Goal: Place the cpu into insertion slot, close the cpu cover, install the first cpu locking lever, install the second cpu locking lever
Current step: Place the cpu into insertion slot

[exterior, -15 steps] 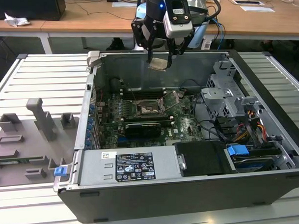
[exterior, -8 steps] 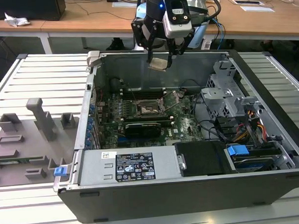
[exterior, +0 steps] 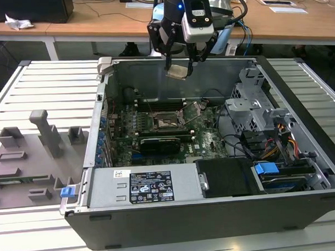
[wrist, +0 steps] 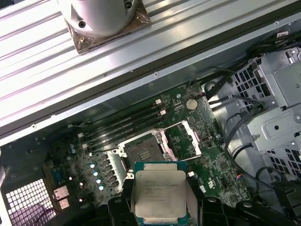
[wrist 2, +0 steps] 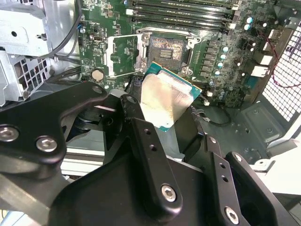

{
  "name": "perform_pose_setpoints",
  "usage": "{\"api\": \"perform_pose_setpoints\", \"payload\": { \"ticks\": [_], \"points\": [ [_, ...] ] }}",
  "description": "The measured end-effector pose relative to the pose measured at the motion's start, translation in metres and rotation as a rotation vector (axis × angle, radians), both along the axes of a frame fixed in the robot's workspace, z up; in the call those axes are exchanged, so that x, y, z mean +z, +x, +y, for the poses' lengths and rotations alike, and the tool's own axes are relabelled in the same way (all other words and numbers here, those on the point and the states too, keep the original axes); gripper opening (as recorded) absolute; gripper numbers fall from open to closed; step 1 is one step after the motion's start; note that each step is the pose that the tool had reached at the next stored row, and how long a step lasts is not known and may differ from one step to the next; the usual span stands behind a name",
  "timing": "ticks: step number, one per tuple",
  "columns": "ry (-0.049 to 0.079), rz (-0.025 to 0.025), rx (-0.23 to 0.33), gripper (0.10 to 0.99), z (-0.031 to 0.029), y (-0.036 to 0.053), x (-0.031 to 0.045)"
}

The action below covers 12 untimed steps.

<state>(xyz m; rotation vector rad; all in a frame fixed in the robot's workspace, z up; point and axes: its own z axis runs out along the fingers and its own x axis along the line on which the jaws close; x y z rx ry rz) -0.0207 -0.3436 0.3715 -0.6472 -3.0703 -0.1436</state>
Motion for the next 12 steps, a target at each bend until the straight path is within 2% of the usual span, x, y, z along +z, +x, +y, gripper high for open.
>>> {"api": "perform_pose_setpoints", "payload": {
  "ticks": [12],
  "points": [
    [0.0,0.0,-0.027,0.525,0.0,0.0,0.0]
  ]
}}
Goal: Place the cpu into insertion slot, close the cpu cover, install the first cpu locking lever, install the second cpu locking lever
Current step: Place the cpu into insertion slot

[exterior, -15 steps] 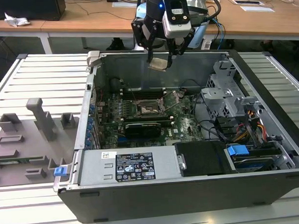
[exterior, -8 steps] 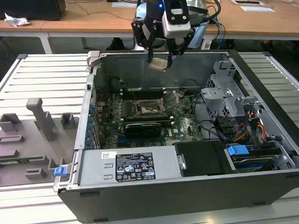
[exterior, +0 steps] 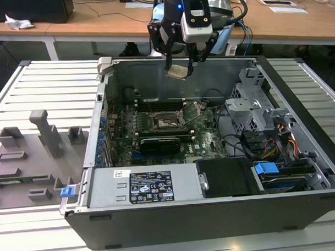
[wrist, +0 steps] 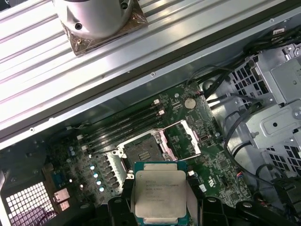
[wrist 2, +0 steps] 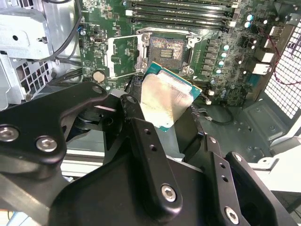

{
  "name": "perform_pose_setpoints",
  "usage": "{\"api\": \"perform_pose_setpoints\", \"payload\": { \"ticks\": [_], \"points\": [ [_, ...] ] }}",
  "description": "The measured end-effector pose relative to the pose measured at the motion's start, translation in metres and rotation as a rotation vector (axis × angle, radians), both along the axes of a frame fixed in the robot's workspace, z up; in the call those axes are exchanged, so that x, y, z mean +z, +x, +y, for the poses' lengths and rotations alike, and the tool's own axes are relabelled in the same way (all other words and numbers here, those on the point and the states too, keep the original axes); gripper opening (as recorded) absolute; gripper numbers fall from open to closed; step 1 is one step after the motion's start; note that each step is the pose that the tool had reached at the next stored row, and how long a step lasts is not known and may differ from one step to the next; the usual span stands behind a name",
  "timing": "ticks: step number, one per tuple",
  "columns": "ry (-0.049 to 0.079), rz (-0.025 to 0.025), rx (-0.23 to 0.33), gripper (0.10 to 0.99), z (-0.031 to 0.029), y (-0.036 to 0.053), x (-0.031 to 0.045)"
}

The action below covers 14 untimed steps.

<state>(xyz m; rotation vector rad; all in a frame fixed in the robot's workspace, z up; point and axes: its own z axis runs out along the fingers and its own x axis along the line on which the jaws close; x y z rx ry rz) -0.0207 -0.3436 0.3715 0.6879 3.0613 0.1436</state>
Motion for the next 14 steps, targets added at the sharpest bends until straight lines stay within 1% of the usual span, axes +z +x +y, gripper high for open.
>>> {"api": "perform_pose_setpoints", "payload": {
  "ticks": [14],
  "points": [
    [0.0,0.0,-0.037,0.525,0.0,0.0,0.0]
  ]
}}
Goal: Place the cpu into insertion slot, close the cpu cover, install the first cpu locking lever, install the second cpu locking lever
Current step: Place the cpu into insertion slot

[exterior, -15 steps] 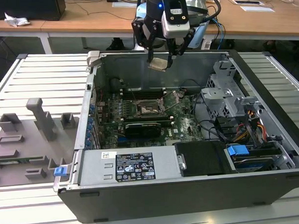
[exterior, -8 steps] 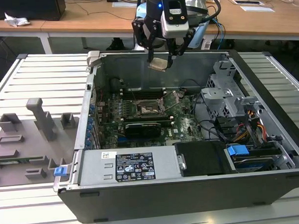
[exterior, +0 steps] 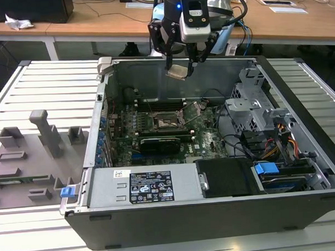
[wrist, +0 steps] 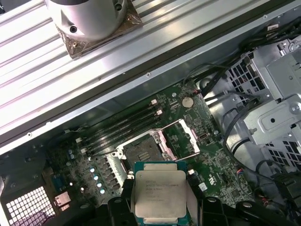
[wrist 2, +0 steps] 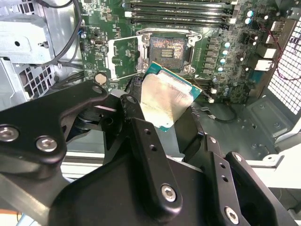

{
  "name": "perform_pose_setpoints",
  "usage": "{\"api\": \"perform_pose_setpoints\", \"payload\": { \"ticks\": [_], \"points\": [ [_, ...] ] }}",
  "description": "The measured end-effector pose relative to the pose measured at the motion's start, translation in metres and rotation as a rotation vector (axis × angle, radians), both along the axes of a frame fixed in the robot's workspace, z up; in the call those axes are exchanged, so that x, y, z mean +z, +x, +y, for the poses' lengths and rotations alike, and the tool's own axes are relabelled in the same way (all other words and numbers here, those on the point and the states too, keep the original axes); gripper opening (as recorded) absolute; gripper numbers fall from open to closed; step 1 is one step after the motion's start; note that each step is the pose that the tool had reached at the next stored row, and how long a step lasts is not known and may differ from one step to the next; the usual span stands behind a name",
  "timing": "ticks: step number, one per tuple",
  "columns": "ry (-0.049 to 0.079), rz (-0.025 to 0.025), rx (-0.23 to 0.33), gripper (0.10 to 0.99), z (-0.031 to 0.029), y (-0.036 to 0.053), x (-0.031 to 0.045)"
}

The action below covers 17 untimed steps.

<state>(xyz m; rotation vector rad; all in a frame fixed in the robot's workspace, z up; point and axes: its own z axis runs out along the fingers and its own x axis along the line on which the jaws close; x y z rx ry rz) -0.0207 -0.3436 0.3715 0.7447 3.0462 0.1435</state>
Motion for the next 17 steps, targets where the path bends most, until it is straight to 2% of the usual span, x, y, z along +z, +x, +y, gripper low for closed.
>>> {"api": "perform_pose_setpoints", "payload": {
  "ticks": [17],
  "points": [
    [0.0,0.0,-0.042,0.525,0.0,0.0,0.0]
  ]
}}
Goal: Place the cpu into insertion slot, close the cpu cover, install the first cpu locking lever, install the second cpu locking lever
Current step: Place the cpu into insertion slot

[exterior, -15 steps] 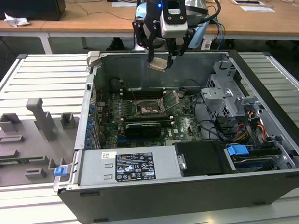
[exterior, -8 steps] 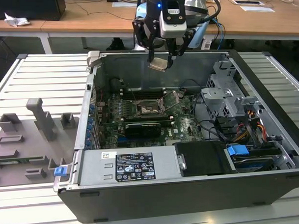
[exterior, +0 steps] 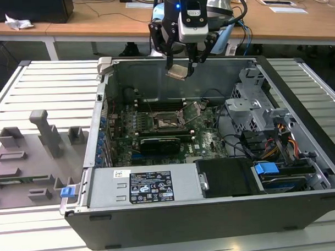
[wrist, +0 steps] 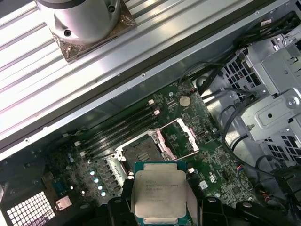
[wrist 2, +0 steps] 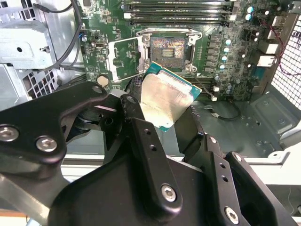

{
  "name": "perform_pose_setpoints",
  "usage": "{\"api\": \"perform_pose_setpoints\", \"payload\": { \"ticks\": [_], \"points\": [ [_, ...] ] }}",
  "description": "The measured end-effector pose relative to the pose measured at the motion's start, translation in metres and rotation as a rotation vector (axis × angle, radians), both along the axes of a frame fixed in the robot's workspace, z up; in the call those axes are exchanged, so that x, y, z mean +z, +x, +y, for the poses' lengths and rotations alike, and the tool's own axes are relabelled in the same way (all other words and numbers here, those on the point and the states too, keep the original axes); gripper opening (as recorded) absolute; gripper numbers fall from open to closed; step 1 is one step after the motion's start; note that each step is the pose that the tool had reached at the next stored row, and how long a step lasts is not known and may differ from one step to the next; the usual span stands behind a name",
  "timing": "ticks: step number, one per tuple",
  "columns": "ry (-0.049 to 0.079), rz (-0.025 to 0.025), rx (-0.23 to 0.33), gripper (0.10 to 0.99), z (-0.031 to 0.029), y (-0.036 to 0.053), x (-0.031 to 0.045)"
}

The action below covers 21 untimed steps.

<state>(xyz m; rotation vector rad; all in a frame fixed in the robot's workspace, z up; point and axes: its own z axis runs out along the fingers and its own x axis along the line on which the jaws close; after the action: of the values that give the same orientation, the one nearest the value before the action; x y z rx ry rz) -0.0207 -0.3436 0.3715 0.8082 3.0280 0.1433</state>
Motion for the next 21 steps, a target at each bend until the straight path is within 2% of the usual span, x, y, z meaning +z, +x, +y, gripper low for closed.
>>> {"api": "perform_pose_setpoints", "payload": {
  "ticks": [14,21],
  "points": [
    [0.0,0.0,-0.028,0.525,0.0,0.0,0.0],
    [-0.001,0.0,-0.07,0.525,0.0,0.0,0.0]
  ]
}}
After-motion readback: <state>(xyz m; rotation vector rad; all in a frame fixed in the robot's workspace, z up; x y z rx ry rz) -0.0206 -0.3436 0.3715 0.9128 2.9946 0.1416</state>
